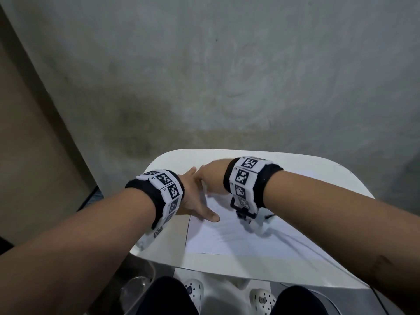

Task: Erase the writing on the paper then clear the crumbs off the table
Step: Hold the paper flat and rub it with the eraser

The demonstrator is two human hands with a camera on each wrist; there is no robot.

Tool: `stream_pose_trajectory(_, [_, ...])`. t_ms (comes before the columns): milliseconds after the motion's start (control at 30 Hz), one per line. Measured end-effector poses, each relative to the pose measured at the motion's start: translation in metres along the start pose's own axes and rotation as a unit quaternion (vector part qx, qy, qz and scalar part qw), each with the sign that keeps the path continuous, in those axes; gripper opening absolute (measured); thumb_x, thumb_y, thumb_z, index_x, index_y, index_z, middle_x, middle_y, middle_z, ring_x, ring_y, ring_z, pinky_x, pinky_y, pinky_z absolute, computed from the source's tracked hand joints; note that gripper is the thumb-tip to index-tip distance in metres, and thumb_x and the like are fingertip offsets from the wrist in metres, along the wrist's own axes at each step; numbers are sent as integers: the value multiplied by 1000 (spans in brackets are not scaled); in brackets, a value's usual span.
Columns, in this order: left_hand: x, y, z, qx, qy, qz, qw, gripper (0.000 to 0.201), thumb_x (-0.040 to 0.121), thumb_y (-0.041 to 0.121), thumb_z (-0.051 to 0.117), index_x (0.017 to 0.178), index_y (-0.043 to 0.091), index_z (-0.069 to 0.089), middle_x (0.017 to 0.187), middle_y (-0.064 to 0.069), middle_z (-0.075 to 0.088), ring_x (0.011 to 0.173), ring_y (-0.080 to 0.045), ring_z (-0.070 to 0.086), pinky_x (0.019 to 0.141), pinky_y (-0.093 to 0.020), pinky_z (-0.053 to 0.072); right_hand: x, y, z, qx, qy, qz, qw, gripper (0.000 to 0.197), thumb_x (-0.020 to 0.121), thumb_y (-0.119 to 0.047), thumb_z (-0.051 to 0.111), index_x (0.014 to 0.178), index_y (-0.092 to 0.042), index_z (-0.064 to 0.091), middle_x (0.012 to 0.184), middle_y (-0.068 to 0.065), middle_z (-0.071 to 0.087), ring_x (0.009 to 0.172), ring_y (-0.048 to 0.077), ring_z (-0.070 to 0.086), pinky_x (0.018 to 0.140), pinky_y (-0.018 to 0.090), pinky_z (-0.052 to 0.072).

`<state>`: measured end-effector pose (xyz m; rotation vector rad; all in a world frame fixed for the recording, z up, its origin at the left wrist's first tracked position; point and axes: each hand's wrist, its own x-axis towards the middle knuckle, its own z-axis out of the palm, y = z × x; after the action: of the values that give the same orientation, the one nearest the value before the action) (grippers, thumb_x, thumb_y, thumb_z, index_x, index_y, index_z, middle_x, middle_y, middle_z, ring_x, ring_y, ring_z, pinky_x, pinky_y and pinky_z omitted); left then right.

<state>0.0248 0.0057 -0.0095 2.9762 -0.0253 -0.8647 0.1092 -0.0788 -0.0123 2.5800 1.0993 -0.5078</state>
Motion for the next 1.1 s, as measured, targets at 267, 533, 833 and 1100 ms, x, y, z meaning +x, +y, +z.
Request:
stream_pose_trajectory(267, [8, -5, 3, 22, 1, 15, 1000, 124, 73, 73, 62, 152, 22, -19, 159, 2, -23, 147, -20, -19, 118, -44, 2, 1, 11, 0, -53, -11, 46, 997, 29, 91, -19, 61, 120, -12, 60, 114, 7, 62, 102, 28, 63, 72, 23, 44])
stream_pose_trajectory(533, [10, -8, 4, 23, -2, 21, 1000, 127, 72, 73, 63, 150, 21, -24, 159, 1, -25, 146, -20, -20, 118, -46, 2, 3, 13, 4, -108, -26, 34, 993, 37, 90, -23, 62, 125, -12, 57, 124, 5, 61, 112, 28, 59, 90, 36, 49])
stream_pose_trajectory(833, [11, -8, 2, 17, -7, 24, 1000, 128, 72, 73, 64, 150, 22, -24, 158, 1, -27, 146, -19, -21, 118, -48, 1, -2, 16, 6, -57, -20, 41, 997, 33, 92, -23, 60, 122, -12, 58, 119, 9, 62, 108, 28, 61, 83, 32, 47])
stream_pose_trajectory(1100, [14, -10, 3, 31, -12, 20, 999, 129, 72, 76, 61, 150, 18, -24, 158, 1, -28, 146, -19, -21, 119, -47, 1, -1, 23, 8, -30, -19, 30, 999, 32, 88, -22, 64, 117, -11, 60, 115, 5, 64, 99, 28, 63, 72, 32, 53])
